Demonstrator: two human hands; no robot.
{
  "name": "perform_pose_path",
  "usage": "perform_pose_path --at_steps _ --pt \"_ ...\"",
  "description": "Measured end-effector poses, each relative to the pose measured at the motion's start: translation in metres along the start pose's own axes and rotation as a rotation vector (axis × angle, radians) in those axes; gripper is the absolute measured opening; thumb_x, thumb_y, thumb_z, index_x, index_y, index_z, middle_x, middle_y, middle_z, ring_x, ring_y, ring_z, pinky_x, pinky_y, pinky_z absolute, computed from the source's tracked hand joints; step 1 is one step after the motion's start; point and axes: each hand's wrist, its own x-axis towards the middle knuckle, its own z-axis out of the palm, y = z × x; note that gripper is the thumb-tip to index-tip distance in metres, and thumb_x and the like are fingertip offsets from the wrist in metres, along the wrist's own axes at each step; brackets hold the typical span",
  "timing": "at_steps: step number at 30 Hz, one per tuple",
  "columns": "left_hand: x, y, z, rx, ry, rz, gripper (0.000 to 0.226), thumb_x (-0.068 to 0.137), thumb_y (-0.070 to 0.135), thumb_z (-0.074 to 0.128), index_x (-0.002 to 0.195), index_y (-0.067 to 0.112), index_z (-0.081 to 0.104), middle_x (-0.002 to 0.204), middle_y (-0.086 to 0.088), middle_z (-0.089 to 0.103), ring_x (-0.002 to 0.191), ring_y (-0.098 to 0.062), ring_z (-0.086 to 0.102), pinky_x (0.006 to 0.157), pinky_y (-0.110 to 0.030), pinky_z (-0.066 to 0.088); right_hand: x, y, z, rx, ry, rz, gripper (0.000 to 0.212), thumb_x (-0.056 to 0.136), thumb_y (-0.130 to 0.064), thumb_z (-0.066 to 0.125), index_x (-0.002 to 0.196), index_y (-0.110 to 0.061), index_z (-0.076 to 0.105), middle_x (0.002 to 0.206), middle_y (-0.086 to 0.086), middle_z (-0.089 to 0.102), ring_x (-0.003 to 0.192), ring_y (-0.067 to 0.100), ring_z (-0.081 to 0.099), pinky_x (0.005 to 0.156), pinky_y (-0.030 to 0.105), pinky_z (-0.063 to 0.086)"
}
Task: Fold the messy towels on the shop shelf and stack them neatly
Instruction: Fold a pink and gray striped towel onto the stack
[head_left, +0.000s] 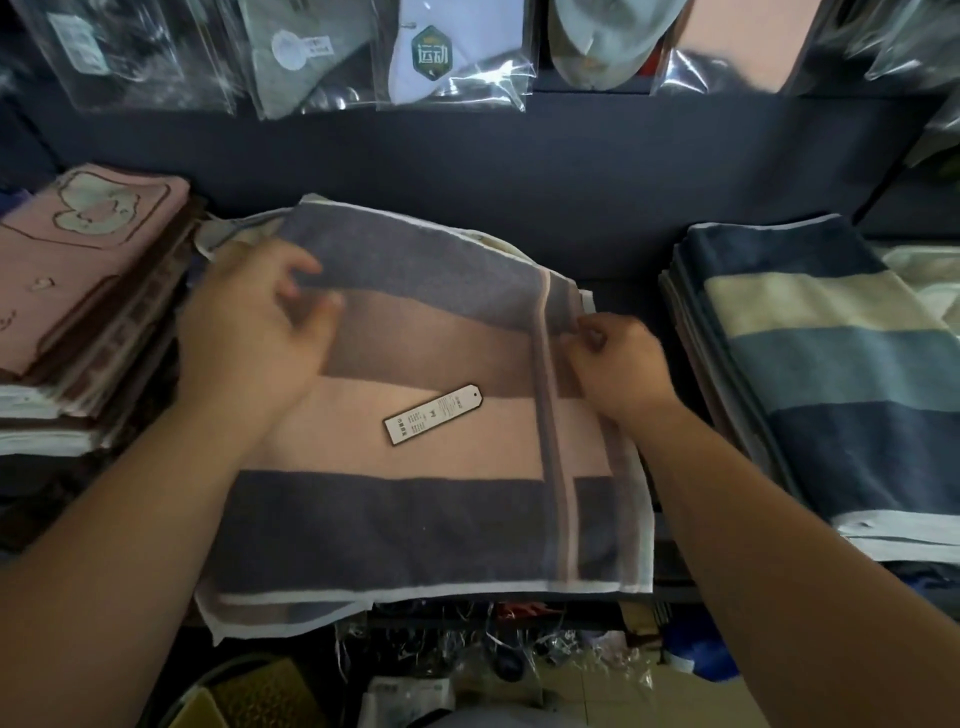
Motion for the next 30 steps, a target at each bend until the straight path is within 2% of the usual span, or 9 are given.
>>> perform_pose_path --at_steps 3,6,8,11,14,17,21,26,30 --pt "-0.048 0.055 0.013 -0.224 -0.363 0.12 0.01 0.085 0.037 0.072 0.088 0.029 0.066 0.072 0.011 0.061 0.067 -0.005 0.057 0.061 -0.022 0.045 0.018 0.009 -0.006 0.145 -0.103 0.175 0.023 0.092 -0.027 0.066 0.106 -0.012 0.075 0.107 0.007 0.072 0.099 0.024 0.066 0.087 0.035 0.054" --pt "-0.096 0.091 0.045 -0.268 -0.697 0.444 0.014 0.086 0.041 0.072 0.089 0.028 0.067 0.075 0.014 0.057 0.068 -0.005 0.052 0.062 -0.031 0.047 0.029 0.014 -0.006 0.175 -0.165 0.227 0.018 0.092 -0.022 0.066 0.103 -0.011 0.075 0.101 0.009 0.073 0.094 0.023 0.068 0.076 0.031 0.054" --pt "-0.112 0.096 0.069 -0.305 -0.867 0.476 0.016 0.087 0.039 0.073 0.091 0.024 0.069 0.08 0.011 0.06 0.072 -0.006 0.054 0.067 -0.036 0.051 0.033 0.012 -0.007 0.077 -0.227 0.197 0.02 0.092 -0.022 0.063 0.1 -0.007 0.074 0.098 0.011 0.072 0.093 0.026 0.068 0.078 0.034 0.055" --pt "-0.124 0.099 0.087 -0.231 -0.821 0.477 0.03 0.079 0.051 0.075 0.09 0.024 0.068 0.079 0.01 0.061 0.07 -0.008 0.055 0.066 -0.035 0.051 0.034 0.01 -0.012 0.034 -0.243 0.162 0.023 0.093 -0.019 0.064 0.105 -0.002 0.072 0.104 0.014 0.071 0.098 0.03 0.067 0.087 0.039 0.056" --pt "-0.132 0.1 0.092 0.011 -0.763 0.669 0.065 0.055 0.072 0.078 0.094 0.027 0.051 0.088 0.01 0.056 0.071 -0.01 0.052 0.06 -0.026 0.041 0.032 0.012 -0.013 0.077 -0.201 0.173 0.026 0.092 -0.021 0.067 0.104 0.001 0.073 0.105 0.017 0.072 0.098 0.031 0.067 0.089 0.045 0.056" --pt "-0.144 0.102 0.096 0.17 -0.728 0.778 0.078 0.047 0.07 0.082 0.101 0.025 0.047 0.095 0.004 0.055 0.074 -0.015 0.056 0.06 -0.028 0.048 0.031 0.018 -0.01 0.16 -0.165 0.207 0.02 0.091 -0.023 0.067 0.095 -0.005 0.076 0.097 0.011 0.073 0.093 0.027 0.068 0.086 0.043 0.058" --pt "-0.146 0.101 0.099 0.089 -0.62 0.786 0.058 0.051 0.03 0.081 0.099 0.022 0.049 0.091 0.001 0.057 0.069 -0.019 0.057 0.055 -0.027 0.046 0.031 0.021 -0.006 0.175 -0.157 0.215 0.014 0.09 -0.024 0.067 0.09 -0.013 0.076 0.091 0.003 0.072 0.089 0.021 0.067 0.085 0.043 0.059" --pt "-0.145 0.093 0.097 -0.126 -0.642 0.658 0.018 0.066 0.031 0.065 0.081 0.022 0.061 0.083 0.007 0.057 0.069 -0.014 0.054 0.059 -0.034 0.052 0.027 0.024 -0.002 0.227 -0.087 0.237 0.012 0.091 -0.021 0.065 0.086 -0.018 0.076 0.086 -0.001 0.071 0.085 0.018 0.068 0.078 0.036 0.06" --pt "-0.142 0.091 0.092 -0.261 -0.676 0.566 0.007 0.075 0.025 0.062 0.078 0.02 0.066 0.076 0.008 0.061 0.069 -0.012 0.057 0.061 -0.036 0.052 0.024 0.022 -0.005 0.269 -0.109 0.243 0.019 0.092 -0.022 0.062 0.08 -0.015 0.075 0.08 0.003 0.071 0.079 0.02 0.068 0.073 0.041 0.061"
